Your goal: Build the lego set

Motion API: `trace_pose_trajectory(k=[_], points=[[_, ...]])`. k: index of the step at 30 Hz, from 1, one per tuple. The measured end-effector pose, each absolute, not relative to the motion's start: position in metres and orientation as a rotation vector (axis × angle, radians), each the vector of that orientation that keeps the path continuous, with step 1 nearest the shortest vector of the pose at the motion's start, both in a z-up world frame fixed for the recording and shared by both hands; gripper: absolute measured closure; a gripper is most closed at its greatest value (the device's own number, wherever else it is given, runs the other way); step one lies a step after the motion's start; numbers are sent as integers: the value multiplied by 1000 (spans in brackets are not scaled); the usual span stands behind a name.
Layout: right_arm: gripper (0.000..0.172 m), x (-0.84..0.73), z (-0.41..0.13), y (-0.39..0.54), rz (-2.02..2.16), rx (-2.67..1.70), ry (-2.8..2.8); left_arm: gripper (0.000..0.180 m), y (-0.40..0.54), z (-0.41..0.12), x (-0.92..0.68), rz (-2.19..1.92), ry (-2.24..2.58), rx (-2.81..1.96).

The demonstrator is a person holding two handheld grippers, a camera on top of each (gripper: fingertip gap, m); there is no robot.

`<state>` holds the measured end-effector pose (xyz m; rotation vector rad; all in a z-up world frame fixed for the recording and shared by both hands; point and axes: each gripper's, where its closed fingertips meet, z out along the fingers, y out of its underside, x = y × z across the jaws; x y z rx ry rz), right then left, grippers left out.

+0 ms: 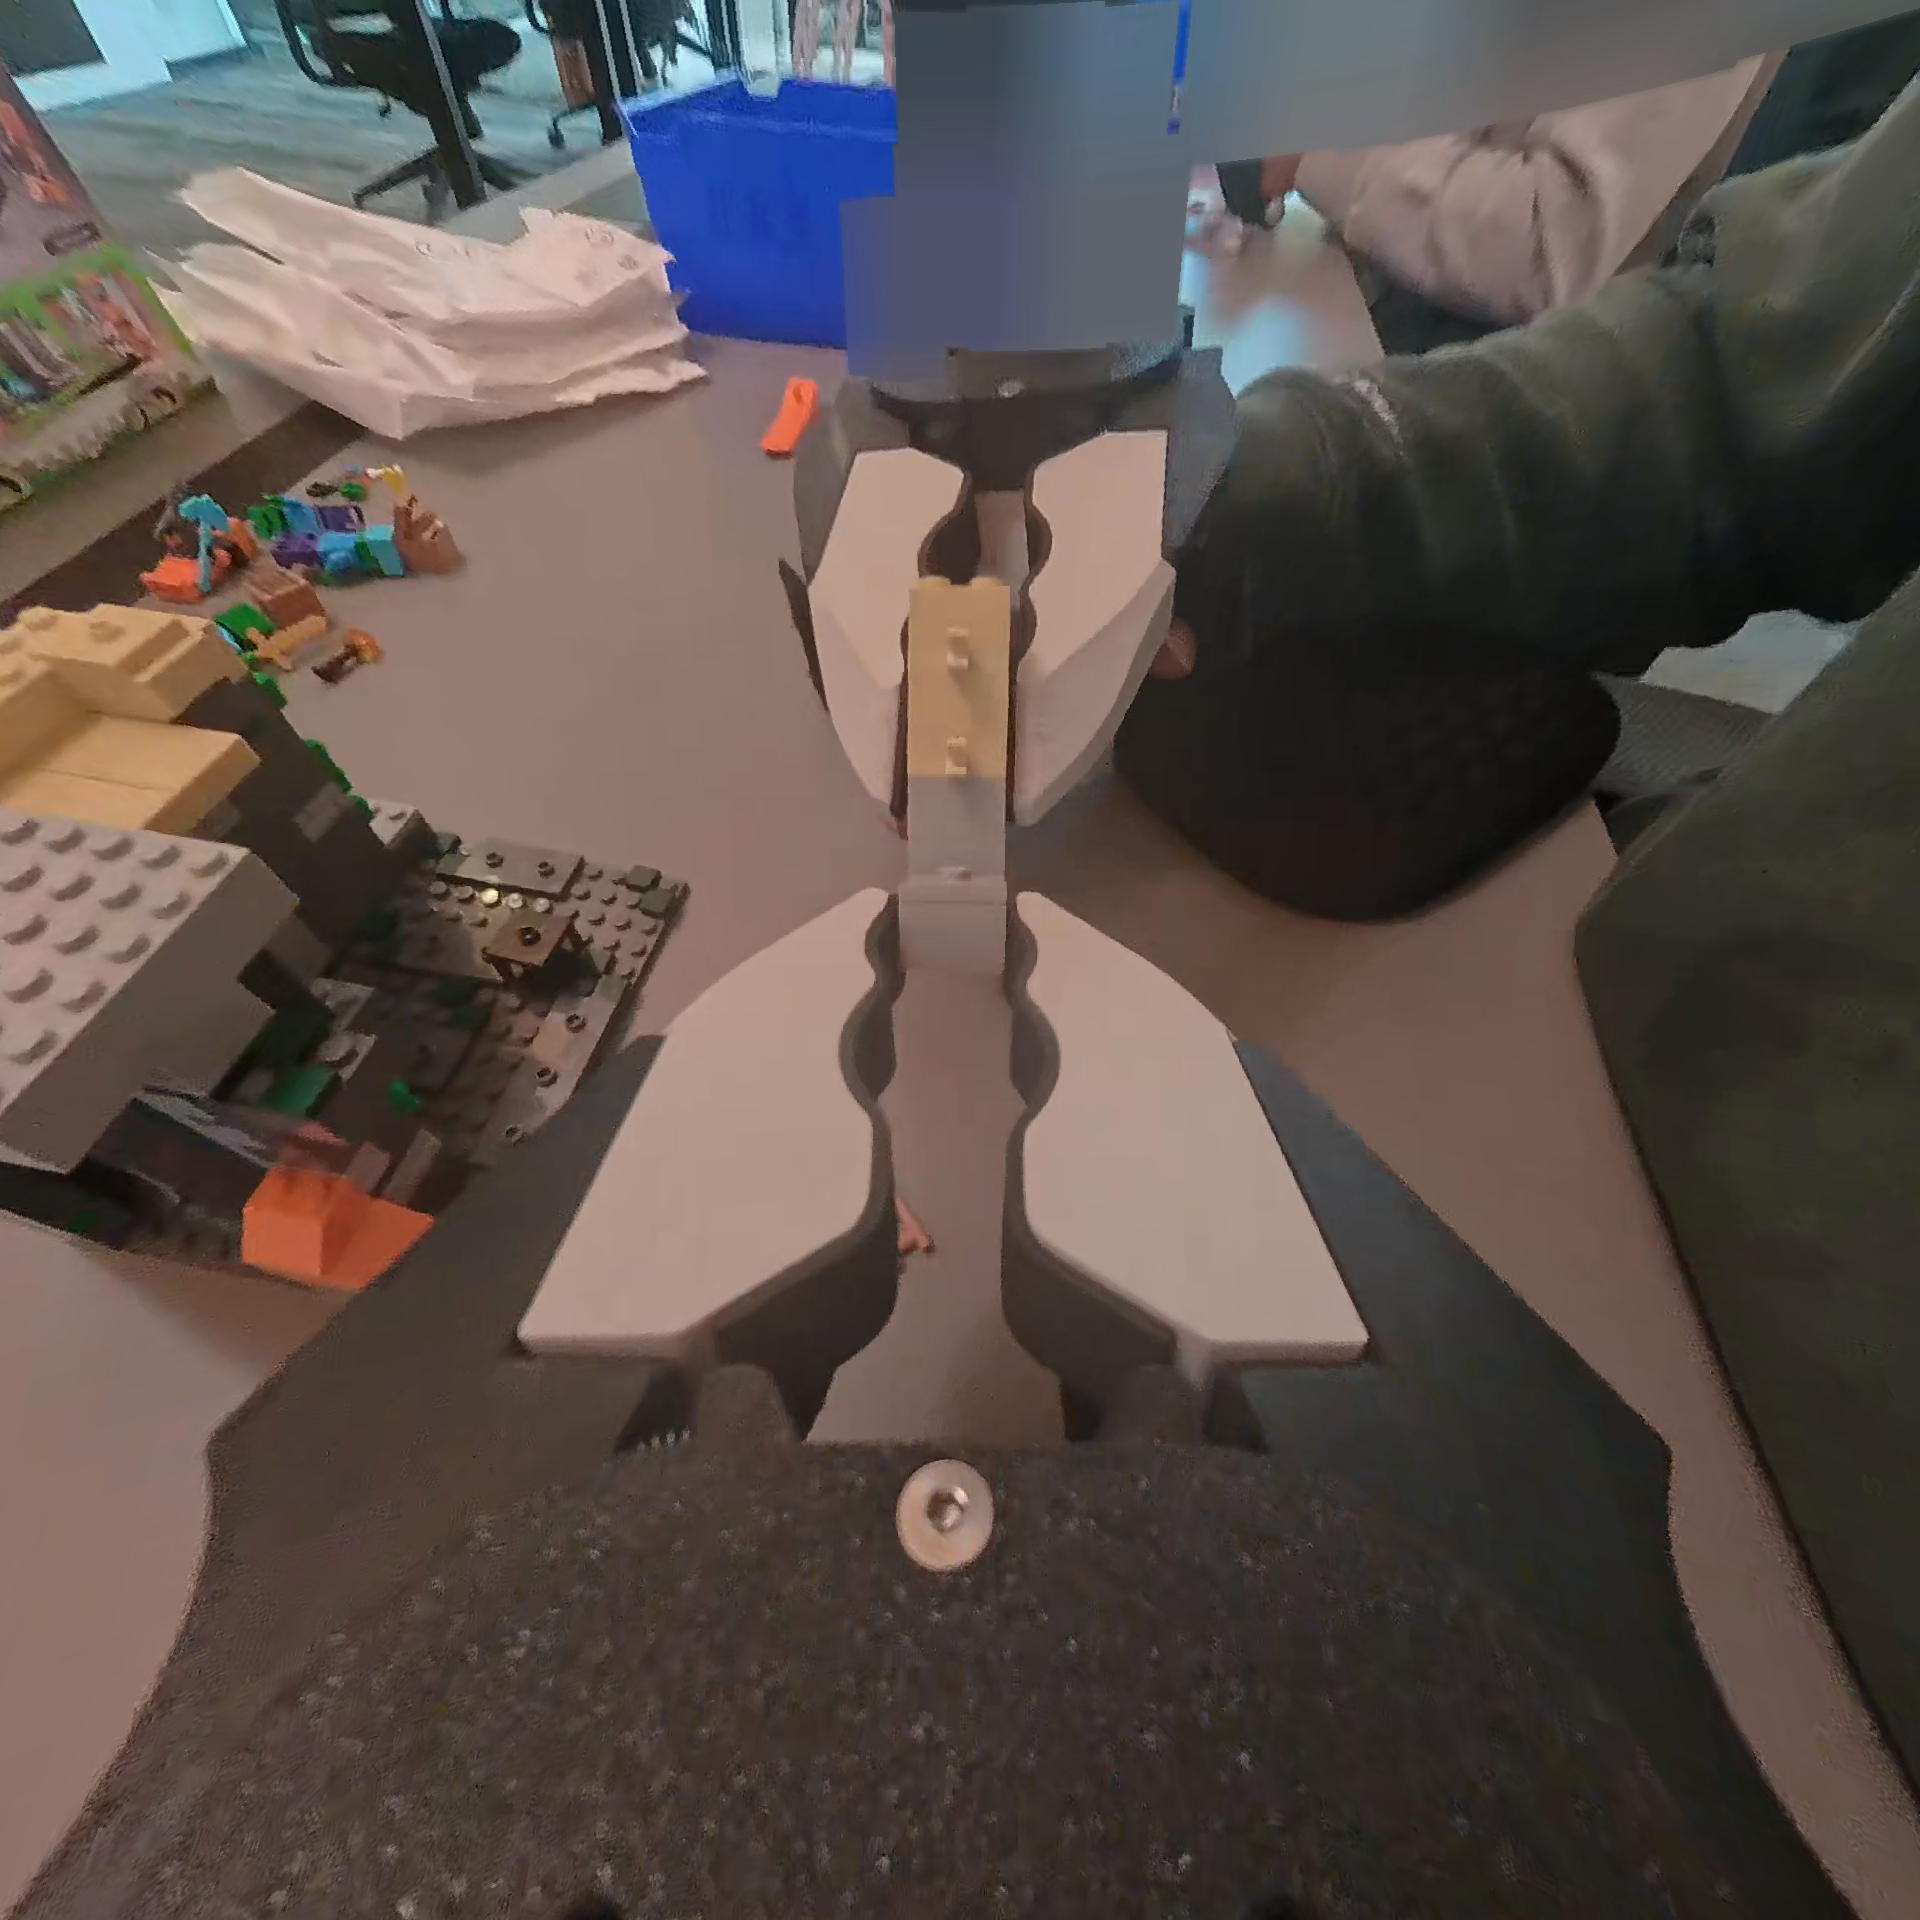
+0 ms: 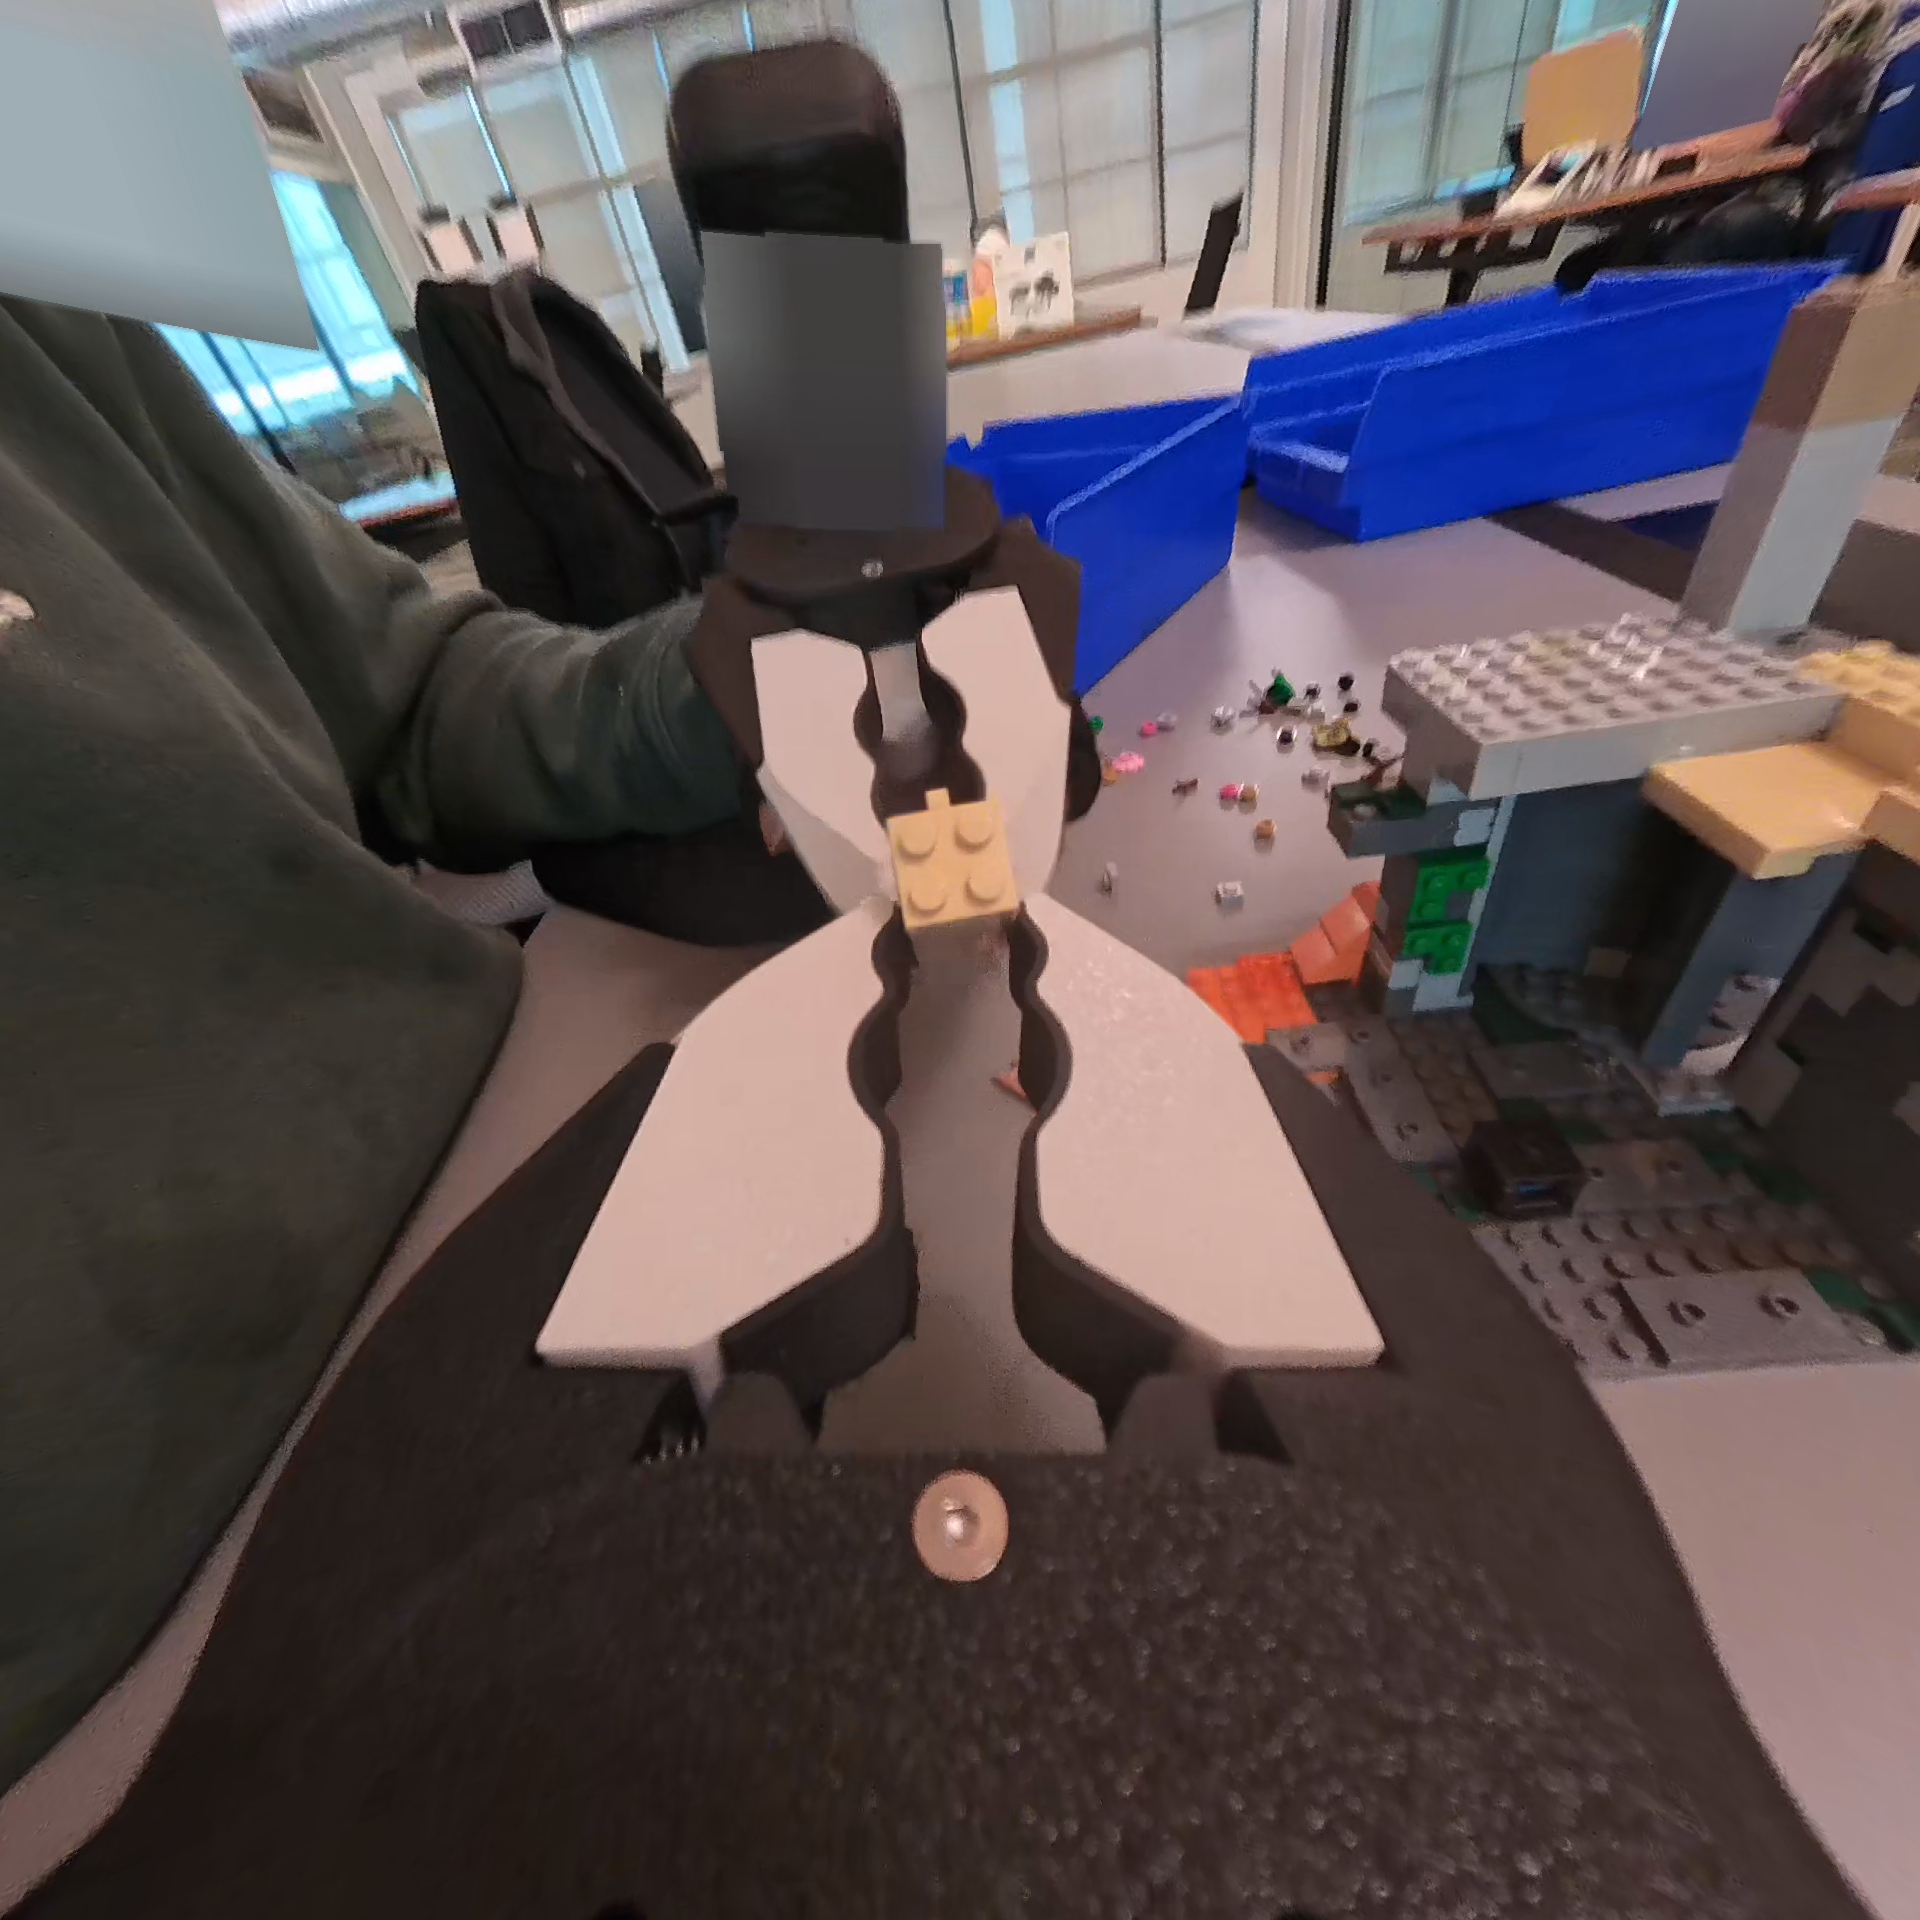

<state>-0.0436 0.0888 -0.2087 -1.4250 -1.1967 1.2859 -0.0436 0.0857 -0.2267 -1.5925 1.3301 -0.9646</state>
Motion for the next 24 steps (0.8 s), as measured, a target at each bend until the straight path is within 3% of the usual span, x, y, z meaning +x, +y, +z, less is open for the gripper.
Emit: trace_pose_trajectory(k=[9,15,21,24], points=[[136,-27,-262,85,891,-1619,-1622,163,71,-286,-61,-703,1659,-1883],[154,-33,-291,72,739,-1628,-1812,163,63,-296,-61,-626,1717,-1965],[155,-32,-300,72,713,-1610,-1894,147,60,-285,-74,-717,1717,-1939],[155,-32,-301,72,705,-1601,-1928,154,81,-278,-88,-688,1588,-1979]])
